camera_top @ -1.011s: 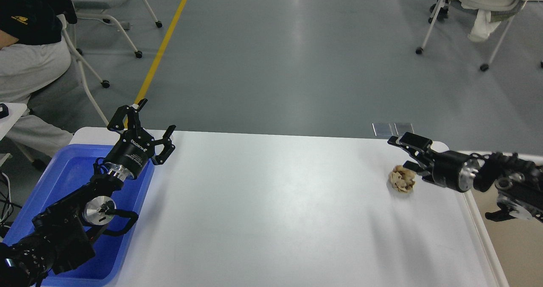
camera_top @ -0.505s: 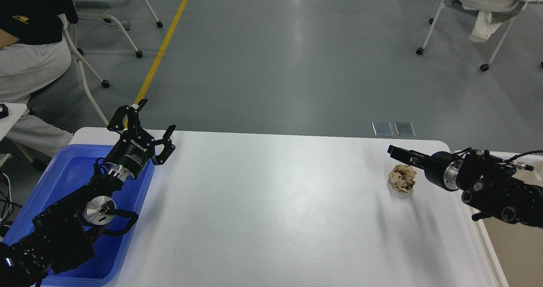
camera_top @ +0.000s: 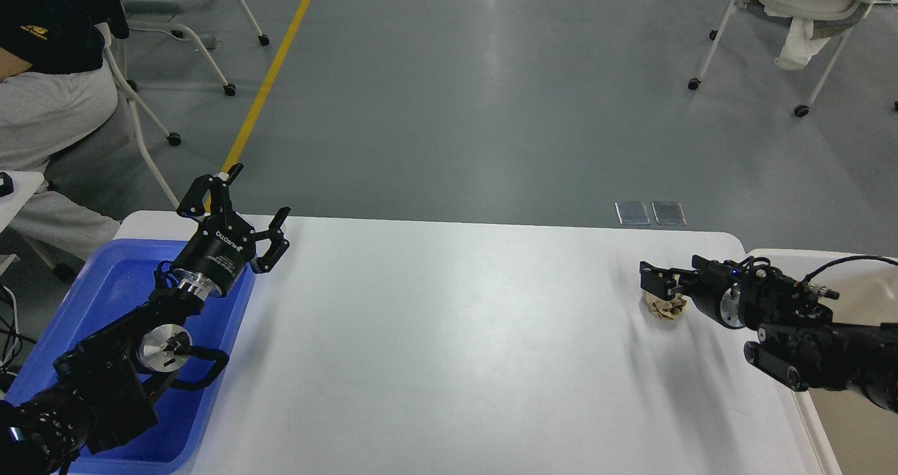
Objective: Tidy desktop
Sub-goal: 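Lower the open right gripper over the beige crumpled object, then close the right gripper on the beige crumpled object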
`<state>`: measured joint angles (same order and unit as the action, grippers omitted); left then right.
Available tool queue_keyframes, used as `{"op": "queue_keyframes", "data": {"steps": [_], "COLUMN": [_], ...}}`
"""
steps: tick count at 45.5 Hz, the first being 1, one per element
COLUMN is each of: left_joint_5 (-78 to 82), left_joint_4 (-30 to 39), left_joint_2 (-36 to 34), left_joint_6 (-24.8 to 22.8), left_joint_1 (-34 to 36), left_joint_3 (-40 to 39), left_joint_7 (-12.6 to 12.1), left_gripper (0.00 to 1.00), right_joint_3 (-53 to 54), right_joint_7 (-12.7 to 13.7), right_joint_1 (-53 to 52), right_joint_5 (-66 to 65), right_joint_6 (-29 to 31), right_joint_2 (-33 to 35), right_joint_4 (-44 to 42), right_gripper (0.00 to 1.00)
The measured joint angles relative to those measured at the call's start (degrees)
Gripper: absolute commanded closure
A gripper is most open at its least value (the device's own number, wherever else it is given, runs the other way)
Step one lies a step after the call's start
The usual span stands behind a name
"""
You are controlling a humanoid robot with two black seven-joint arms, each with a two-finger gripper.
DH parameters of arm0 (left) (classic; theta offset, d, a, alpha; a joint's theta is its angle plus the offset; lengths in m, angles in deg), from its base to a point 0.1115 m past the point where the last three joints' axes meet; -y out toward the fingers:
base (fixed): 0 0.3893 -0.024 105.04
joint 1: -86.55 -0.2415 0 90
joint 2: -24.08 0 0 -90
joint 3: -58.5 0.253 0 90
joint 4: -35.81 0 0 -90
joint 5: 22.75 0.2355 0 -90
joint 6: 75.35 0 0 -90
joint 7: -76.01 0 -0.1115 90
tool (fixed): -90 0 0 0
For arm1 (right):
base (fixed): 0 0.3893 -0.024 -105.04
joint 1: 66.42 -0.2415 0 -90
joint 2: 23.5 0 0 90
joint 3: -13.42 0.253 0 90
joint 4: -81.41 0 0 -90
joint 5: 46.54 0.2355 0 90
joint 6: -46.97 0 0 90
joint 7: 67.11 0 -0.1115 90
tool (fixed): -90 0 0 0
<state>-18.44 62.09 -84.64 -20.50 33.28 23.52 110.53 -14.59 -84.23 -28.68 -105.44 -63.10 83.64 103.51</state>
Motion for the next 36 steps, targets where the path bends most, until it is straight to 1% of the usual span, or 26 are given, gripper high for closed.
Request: {"op": "queue_keyframes", "data": {"steps": [10, 17, 26, 36], "left_joint_5": [0.0, 0.0, 0.0, 0.0], "left_joint_4": [0.0, 0.0, 0.0, 0.0], "left_joint_2": [0.0, 0.0, 0.0, 0.0], "left_joint_6": [0.0, 0.0, 0.0, 0.0], "left_joint_1": [0.0, 0.0, 0.0, 0.0], "left_joint_3": [0.0, 0.0, 0.0, 0.0], "left_joint_7": [0.0, 0.0, 0.0, 0.0], "left_gripper": [0.0, 0.0, 0.0, 0.0], "right_joint_3": [-4.2, -6.4, -7.8, -8.9], "right_joint_7": [-0.2, -0.2, -0.3, -0.1], "right_joint_1": [1.4, 2.7, 4.5, 5.9], "right_joint_5": [-0.2, 0.0, 0.1, 0.2], "right_joint_6": [-1.0, -1.1, -0.9, -0.7], "right_joint_2": [-5.0, -7.6, -9.5, -10.1], "right_joint_4": [-7.4, -11.0, -14.2, -15.7], "right_gripper": [0.0, 0.0, 0.0, 0.0]}}
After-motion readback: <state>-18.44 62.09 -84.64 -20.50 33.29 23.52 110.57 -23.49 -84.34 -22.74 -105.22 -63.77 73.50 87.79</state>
